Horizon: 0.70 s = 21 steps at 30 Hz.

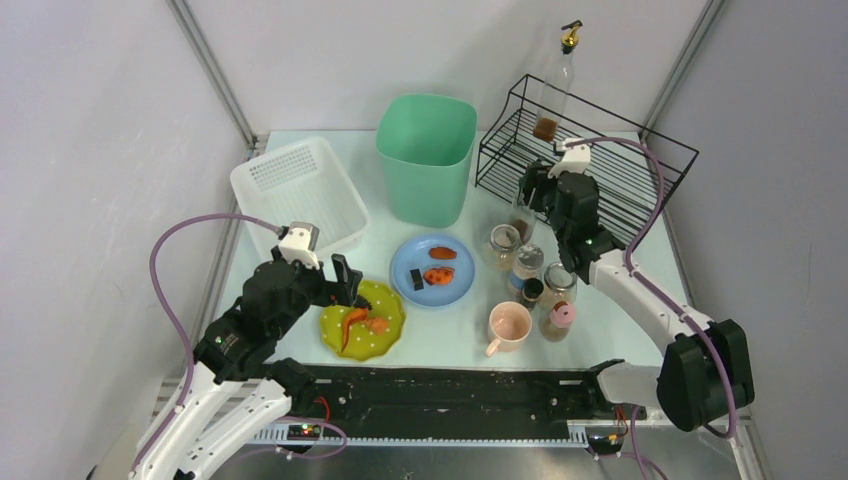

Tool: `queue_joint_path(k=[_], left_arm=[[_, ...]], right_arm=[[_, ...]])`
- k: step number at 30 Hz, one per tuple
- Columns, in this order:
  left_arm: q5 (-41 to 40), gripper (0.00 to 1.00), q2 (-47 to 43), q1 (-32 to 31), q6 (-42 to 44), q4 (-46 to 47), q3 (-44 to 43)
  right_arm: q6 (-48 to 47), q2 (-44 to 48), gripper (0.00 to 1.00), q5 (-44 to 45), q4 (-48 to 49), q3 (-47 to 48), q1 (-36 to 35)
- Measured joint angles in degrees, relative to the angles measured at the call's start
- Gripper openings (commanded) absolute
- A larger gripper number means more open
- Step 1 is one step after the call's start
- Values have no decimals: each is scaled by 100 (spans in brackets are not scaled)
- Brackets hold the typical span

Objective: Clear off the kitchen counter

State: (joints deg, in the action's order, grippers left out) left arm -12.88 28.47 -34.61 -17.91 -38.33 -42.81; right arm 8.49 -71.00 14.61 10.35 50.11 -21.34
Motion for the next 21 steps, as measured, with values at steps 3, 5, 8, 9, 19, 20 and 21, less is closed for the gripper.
queue_joint_path(k=[3, 5, 8, 9, 19, 20, 21], left_arm=[[0, 98, 0, 0, 2, 0, 0], [0, 98, 0, 0, 0, 0, 0], [0, 98, 0, 0, 0, 0, 0], [0, 98, 2, 0, 2, 2, 0], [0, 98, 4, 0, 2, 0, 0], [2, 98, 4, 0, 2, 0, 0], [0, 98, 4, 0, 2, 0, 0]], right_arm=[[-44, -129, 63, -26, 157, -2, 7], [-72, -216, 61, -44, 264, -2, 9], [-127, -339, 56, -59, 396, -2, 9], [-153, -378, 55, -57, 437, -2, 9], [-490, -535, 1, -50, 627, -2, 26], [-522, -535, 0, -57, 632, -4, 2], [-553, -535, 0, -55, 632, -4, -17]])
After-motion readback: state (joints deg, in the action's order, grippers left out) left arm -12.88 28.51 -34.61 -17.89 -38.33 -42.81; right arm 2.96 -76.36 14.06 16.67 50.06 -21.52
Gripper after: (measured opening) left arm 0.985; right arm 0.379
